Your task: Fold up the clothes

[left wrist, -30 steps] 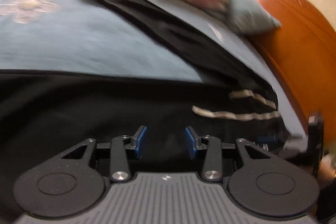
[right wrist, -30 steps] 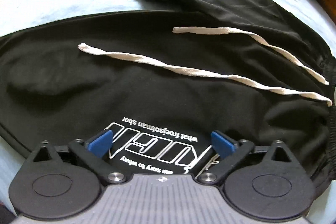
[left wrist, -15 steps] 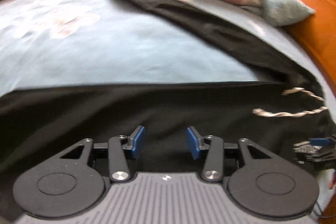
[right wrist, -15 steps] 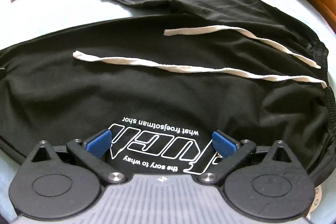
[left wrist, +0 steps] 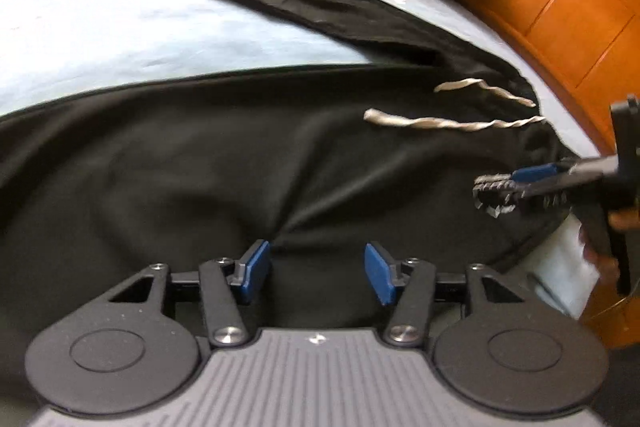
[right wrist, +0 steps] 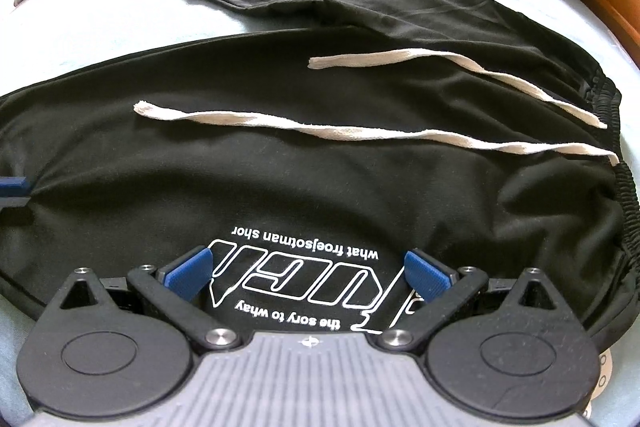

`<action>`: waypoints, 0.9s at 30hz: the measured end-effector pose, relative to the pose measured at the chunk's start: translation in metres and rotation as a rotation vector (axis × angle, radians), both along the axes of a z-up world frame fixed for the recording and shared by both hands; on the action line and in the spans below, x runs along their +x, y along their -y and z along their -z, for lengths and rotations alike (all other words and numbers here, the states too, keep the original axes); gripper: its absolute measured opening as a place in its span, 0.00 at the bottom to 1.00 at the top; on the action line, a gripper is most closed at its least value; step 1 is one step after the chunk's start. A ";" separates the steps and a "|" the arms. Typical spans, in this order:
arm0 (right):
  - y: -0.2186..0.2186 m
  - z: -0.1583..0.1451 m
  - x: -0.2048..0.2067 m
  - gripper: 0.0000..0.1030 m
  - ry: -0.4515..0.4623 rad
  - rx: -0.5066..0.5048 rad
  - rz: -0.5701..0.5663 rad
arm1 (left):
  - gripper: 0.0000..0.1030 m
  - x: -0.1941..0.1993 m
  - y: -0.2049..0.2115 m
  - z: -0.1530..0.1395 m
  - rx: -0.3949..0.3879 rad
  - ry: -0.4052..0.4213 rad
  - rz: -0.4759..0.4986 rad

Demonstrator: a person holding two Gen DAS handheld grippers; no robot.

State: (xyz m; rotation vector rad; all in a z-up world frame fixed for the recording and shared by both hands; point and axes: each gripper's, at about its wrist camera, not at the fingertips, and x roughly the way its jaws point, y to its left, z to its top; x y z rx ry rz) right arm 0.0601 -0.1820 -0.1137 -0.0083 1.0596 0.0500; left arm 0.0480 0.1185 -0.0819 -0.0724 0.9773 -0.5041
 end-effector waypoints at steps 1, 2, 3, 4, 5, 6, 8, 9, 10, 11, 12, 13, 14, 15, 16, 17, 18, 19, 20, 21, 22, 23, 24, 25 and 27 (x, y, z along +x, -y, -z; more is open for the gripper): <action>0.000 0.000 0.000 1.00 -0.001 0.000 0.000 | 0.56 -0.003 -0.004 -0.001 0.008 0.002 -0.001; 0.000 0.000 0.000 1.00 -0.001 0.000 -0.001 | 0.57 -0.005 -0.008 -0.001 0.016 0.004 -0.006; 0.000 0.000 0.000 1.00 -0.001 0.000 -0.002 | 0.59 -0.005 -0.012 -0.001 0.024 0.003 -0.023; 0.000 0.000 -0.001 1.00 0.000 0.000 -0.003 | 0.61 -0.004 -0.015 -0.001 0.032 0.002 -0.039; 0.000 -0.001 -0.001 1.00 0.001 0.001 -0.004 | 0.61 -0.004 -0.019 -0.001 0.032 -0.002 -0.054; 0.000 -0.001 -0.001 1.00 0.001 0.001 -0.004 | 0.61 -0.005 -0.023 -0.001 0.012 -0.019 -0.065; 0.000 -0.001 -0.001 1.00 -0.002 0.001 -0.006 | 0.62 -0.007 -0.034 0.000 -0.028 -0.061 -0.093; 0.000 -0.001 0.000 1.00 -0.005 0.002 -0.006 | 0.62 -0.009 -0.041 -0.001 -0.050 -0.079 -0.115; 0.000 -0.001 0.001 1.00 -0.007 0.003 -0.006 | 0.62 -0.012 -0.050 -0.003 -0.058 -0.087 -0.141; 0.000 -0.001 0.001 1.00 -0.009 0.003 -0.006 | 0.62 -0.012 -0.059 -0.005 -0.051 -0.081 -0.167; 0.000 -0.001 0.001 1.00 -0.010 0.003 -0.005 | 0.62 -0.011 -0.068 -0.008 -0.040 -0.067 -0.197; 0.000 -0.001 0.001 1.00 -0.009 0.003 -0.006 | 0.62 -0.006 -0.078 -0.011 -0.017 -0.031 -0.238; 0.000 -0.001 0.001 1.00 -0.008 0.004 -0.005 | 0.63 0.002 -0.085 -0.014 -0.002 0.001 -0.270; 0.000 0.000 0.001 1.00 -0.006 0.004 -0.004 | 0.62 0.010 -0.093 -0.016 0.012 0.033 -0.302; 0.000 0.000 0.001 1.00 -0.003 0.006 -0.003 | 0.63 0.018 -0.100 -0.019 0.027 0.066 -0.334; 0.000 0.000 0.001 1.00 -0.001 0.005 -0.003 | 0.64 0.027 -0.108 -0.020 0.037 0.097 -0.364; 0.000 0.000 0.000 1.00 0.000 0.003 -0.004 | 0.64 0.037 -0.117 -0.019 0.039 0.118 -0.395; 0.000 0.000 0.000 1.00 -0.001 0.004 -0.005 | 0.64 0.048 -0.125 -0.016 0.044 0.109 -0.434; 0.000 0.000 0.000 1.00 -0.002 0.003 -0.006 | 0.65 0.059 -0.132 -0.012 0.047 0.095 -0.459; 0.000 0.000 0.001 1.00 -0.003 0.003 -0.006 | 0.65 0.069 -0.141 -0.005 0.046 0.085 -0.480; 0.000 0.000 0.001 1.00 -0.004 0.003 -0.007 | 0.65 0.078 -0.151 0.002 0.044 0.075 -0.516; 0.000 0.000 0.001 1.00 -0.005 0.003 -0.009 | 0.63 0.086 -0.161 0.008 0.031 0.069 -0.549; 0.000 0.000 0.002 1.00 -0.007 0.003 -0.011 | 0.65 0.089 -0.170 0.009 0.005 0.081 -0.570; 0.000 0.000 0.002 1.00 -0.009 0.002 -0.012 | 0.65 0.093 -0.179 0.009 -0.016 0.090 -0.595; 0.000 0.000 0.003 1.00 -0.015 0.001 -0.012 | 0.64 0.096 -0.192 0.001 -0.019 0.079 -0.647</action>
